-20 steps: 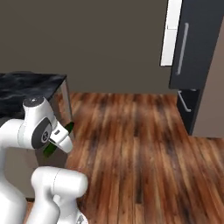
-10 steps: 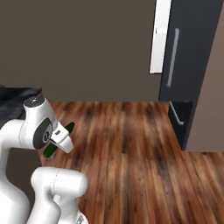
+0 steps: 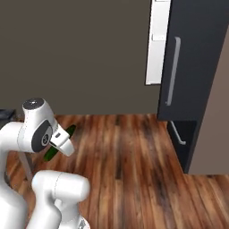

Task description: Place the onion and cucumber inside the fridge drawer. Close the drawer after placing the vegetables.

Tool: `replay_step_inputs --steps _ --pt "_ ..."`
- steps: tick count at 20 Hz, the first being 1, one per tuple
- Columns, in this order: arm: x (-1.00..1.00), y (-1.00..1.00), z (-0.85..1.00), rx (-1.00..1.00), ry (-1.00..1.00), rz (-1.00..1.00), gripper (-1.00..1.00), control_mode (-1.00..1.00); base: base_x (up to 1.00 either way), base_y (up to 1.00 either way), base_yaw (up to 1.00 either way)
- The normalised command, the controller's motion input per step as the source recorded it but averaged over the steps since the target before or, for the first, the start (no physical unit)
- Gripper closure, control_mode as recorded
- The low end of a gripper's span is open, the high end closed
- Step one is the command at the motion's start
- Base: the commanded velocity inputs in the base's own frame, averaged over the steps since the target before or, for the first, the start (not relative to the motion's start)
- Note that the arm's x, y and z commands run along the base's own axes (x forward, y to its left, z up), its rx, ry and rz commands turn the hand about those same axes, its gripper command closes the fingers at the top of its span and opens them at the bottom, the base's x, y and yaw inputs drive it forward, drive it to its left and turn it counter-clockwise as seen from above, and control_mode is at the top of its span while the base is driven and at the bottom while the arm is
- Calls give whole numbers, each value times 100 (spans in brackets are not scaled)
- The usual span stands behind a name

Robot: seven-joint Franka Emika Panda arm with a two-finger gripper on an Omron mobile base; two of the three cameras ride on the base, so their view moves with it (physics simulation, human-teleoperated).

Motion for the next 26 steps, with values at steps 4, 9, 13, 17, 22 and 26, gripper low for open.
replay_step_inputs --steps 4,9,13,17,22,26 --pt "0 0 0 0 0 0 100 100 100 -18 -10" --pt "0 0 0 0 0 0 100 100 100 0 -14" --pt "0 0 0 0 0 0 100 100 100 20 -23" --pt "0 0 0 0 0 0 100 100 100 38 -35" --pt "0 0 0 0 0 0 100 100 99 42 -54" --pt "0 0 0 0 0 0 100 100 97 70 -62"
